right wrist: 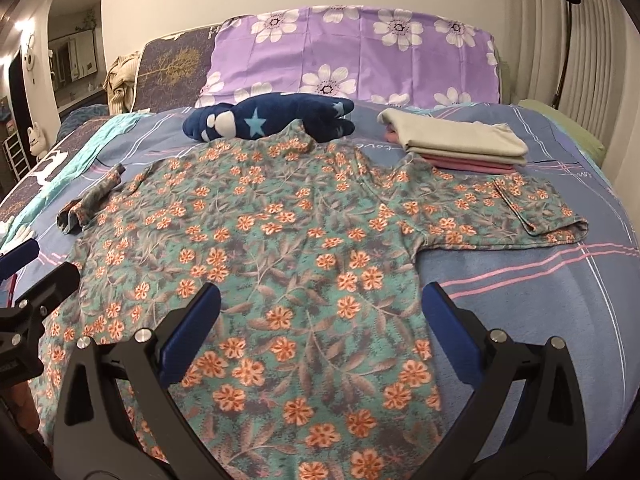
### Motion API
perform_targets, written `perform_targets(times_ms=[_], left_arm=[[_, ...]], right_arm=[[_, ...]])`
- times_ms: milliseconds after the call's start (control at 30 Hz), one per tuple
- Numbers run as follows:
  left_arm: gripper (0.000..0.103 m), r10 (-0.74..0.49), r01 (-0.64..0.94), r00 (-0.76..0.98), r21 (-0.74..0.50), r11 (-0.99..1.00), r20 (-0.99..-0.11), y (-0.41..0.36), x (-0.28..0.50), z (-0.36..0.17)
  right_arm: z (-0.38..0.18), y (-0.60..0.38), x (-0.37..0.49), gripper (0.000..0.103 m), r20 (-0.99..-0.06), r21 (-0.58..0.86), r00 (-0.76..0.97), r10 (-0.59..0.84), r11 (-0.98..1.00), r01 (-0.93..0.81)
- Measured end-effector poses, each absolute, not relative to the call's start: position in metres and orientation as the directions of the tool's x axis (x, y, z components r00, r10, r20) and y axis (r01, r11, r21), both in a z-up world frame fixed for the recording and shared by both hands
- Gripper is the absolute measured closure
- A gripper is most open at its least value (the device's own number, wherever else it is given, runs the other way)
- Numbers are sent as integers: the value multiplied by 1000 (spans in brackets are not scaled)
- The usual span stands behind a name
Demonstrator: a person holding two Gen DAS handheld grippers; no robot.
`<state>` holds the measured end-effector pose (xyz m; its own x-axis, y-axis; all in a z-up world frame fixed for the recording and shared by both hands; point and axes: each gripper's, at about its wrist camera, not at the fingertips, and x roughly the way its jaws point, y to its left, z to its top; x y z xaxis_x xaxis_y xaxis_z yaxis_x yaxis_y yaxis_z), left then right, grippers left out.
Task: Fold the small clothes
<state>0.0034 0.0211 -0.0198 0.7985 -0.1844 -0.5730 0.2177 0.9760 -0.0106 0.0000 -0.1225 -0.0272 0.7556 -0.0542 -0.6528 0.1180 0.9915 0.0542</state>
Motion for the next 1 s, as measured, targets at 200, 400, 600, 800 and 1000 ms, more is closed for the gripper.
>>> perform_targets(times_ms=[200, 400, 600, 800, 1000], left_arm=[[1, -187, 221, 795, -12, 975, -577, 23, 4, -22], [1, -187, 222, 791, -11, 975, -583, 24, 5, -24], [1, -191, 205, 773, -46, 978, -604, 32, 11, -29], [1, -194, 194, 766, -68, 979, -612, 37, 12, -30], [1, -198, 205, 774, -57, 977, -601, 36, 11, -27]], right_arm=[[-27, -121, 0, 2, -652, 60, 757, -47, 992, 113], [-26, -118, -1, 2, -651, 49, 758, -50, 993, 108], [-26, -117, 0, 2, -657, 40, 752, -54, 993, 107], [-25, -116, 1, 4, -659, 33, 750, -55, 994, 102], [-24, -114, 3, 20, -666, 30, 744, -46, 996, 88]])
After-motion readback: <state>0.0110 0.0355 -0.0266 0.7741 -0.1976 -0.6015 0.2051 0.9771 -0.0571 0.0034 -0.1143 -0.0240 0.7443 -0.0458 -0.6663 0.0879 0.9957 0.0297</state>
